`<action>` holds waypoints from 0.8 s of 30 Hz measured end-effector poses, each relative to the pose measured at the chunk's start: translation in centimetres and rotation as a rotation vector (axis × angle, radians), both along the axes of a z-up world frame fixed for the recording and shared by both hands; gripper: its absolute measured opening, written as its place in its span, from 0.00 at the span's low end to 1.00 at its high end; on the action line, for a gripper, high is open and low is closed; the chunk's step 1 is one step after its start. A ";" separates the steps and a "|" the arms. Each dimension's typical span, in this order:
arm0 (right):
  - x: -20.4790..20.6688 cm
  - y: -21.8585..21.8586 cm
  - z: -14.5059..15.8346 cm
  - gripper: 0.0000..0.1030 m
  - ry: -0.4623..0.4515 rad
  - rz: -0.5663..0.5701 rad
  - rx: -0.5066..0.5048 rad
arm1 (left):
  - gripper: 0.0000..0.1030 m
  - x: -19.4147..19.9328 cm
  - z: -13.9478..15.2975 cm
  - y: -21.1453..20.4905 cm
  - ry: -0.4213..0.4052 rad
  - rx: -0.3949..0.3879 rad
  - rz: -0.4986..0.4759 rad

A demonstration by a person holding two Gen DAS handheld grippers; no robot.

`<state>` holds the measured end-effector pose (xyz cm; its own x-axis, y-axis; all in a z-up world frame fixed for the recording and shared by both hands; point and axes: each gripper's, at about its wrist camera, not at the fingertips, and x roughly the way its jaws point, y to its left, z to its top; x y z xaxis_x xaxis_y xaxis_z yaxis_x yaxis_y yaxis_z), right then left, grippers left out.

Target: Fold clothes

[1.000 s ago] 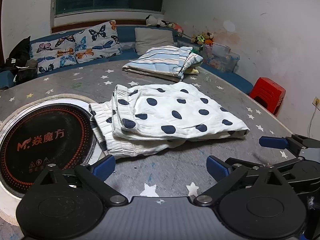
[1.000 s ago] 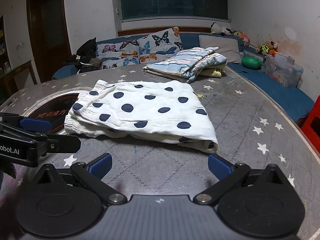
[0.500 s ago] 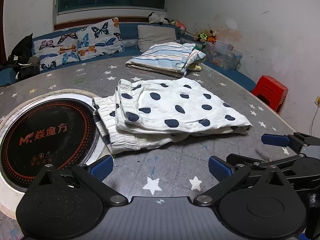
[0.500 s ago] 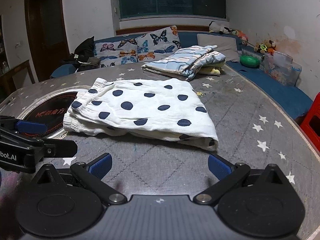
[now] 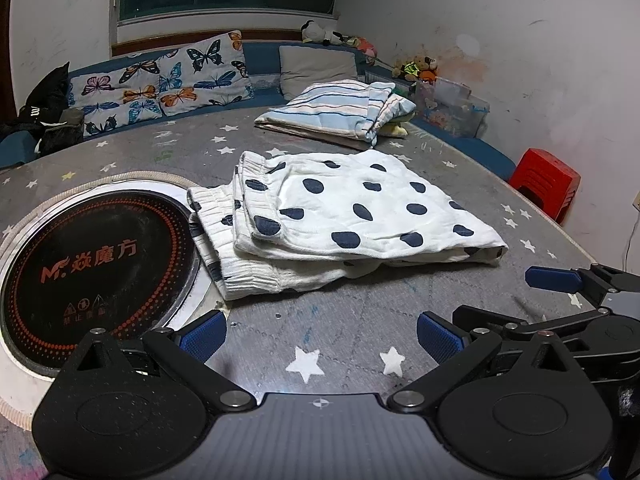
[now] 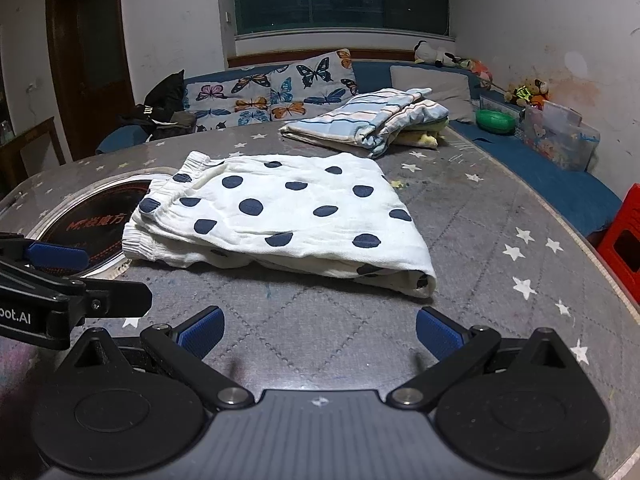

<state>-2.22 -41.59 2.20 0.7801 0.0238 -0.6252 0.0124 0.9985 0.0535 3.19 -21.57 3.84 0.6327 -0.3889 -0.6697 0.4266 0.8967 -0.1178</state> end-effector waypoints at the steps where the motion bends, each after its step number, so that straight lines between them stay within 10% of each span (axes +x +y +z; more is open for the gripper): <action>1: 0.0 0.0 0.0 1.00 0.000 0.000 0.001 | 1.00 0.0 0.0 0.0 0.000 0.000 0.000; 24: -0.5 -0.2 -0.1 1.00 0.003 -0.007 0.010 | 1.00 -0.9 0.1 -0.4 0.000 0.000 -0.011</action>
